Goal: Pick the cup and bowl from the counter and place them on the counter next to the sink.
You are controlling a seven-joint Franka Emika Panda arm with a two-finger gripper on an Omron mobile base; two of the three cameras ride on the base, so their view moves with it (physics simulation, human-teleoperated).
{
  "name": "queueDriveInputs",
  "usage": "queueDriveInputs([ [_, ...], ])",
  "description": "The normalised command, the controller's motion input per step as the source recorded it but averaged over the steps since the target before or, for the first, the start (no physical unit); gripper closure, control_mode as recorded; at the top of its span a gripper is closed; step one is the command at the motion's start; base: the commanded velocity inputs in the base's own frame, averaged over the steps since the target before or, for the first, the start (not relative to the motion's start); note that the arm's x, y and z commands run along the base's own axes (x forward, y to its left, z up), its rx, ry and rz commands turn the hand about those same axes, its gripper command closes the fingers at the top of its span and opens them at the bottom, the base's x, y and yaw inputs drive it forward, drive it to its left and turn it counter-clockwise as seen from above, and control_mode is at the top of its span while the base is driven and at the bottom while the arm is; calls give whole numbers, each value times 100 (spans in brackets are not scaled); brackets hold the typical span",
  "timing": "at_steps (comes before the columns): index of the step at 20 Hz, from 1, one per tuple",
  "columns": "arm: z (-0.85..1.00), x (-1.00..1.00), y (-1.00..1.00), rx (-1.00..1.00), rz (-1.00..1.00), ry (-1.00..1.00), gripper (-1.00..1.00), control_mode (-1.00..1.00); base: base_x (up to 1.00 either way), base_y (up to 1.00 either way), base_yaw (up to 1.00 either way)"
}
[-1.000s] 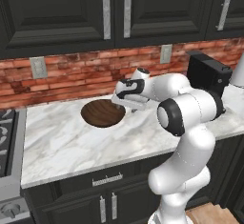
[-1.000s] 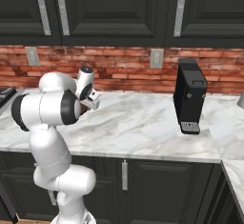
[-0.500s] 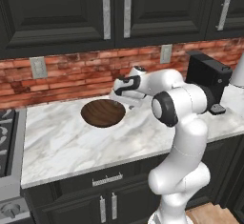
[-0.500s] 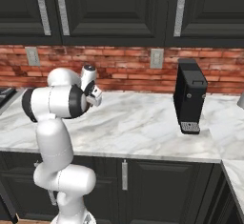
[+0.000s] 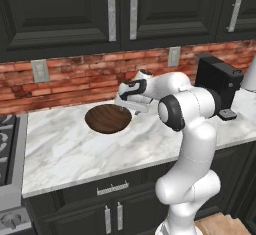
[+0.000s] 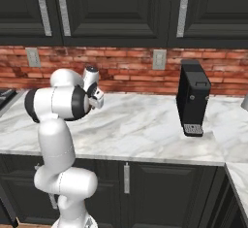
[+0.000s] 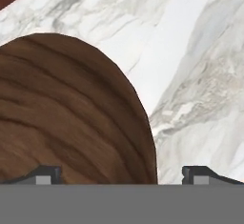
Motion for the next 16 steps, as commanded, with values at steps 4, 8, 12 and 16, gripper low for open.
queueDriveInputs([
  [4,-40,0,0,0,0,0,-100,-100,0,0,0],
  [8,-36,0,0,0,0,0,-100,-100,0,0,0],
  [12,-28,0,0,0,0,0,-100,-100,0,0,0],
  [16,-19,0,1,0,0,0,-100,-100,0,0,0],
])
